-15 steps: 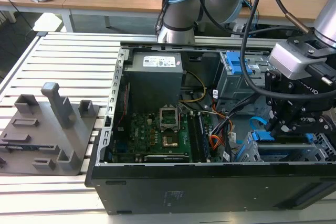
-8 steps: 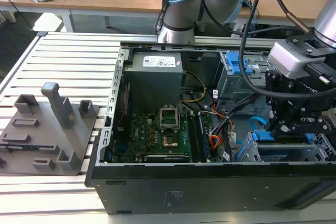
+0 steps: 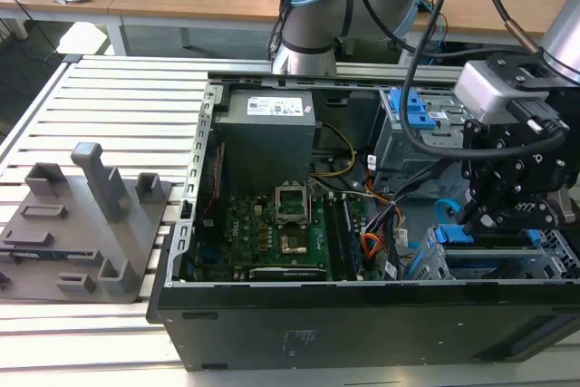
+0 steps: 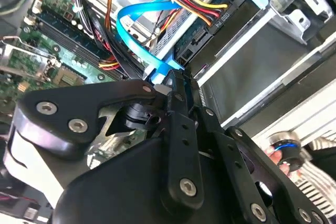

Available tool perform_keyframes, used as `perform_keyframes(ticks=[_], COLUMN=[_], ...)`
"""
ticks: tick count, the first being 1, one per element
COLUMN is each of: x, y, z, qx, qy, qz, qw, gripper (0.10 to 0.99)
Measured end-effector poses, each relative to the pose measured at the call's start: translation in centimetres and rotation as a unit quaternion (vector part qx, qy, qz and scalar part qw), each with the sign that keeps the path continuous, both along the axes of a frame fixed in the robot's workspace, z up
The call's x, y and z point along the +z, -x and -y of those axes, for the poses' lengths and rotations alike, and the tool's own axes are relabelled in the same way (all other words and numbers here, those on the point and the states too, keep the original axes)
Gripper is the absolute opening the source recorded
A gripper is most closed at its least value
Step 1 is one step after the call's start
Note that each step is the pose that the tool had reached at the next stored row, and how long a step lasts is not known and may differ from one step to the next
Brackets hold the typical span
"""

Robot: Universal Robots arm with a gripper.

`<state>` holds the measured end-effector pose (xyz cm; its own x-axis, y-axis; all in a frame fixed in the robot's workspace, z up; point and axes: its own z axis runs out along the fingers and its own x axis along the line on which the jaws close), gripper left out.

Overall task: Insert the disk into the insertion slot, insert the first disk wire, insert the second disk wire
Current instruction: 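Insert the second disk wire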

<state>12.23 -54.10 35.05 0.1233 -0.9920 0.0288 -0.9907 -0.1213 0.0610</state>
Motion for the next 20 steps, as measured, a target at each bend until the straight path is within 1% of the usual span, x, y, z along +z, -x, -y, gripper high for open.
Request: perform_keyframes(ticks=[3, 5, 10, 11, 13, 16, 20], x=[-0.01, -0.01, -0.02, -0.02, -0.05, -0.08, -0.22], y=[0.00, 0.00, 0.00, 0.00, -0.12, -0.36, -1.20], z=[0.00, 0.00, 0.00, 0.00, 0.00, 0.00, -0.24], qx=[-0.033, -0.064, -0.100, -0.112, -0.126, -0.126, -0.126], qy=[0.0000, 0.0000, 0.0000, 0.0000, 0.0000, 0.0000, 0.0002], qz=[0.0000, 0.0000, 0.0000, 0.0000, 0.0000, -0.0001, -0.0007], qw=[0.9995, 0.9980, 0.9950, 0.9938, 0.9920, 0.9920, 0.9921], gripper=[0.165, 0.165, 0.165, 0.165, 0.165, 0.165, 0.165])
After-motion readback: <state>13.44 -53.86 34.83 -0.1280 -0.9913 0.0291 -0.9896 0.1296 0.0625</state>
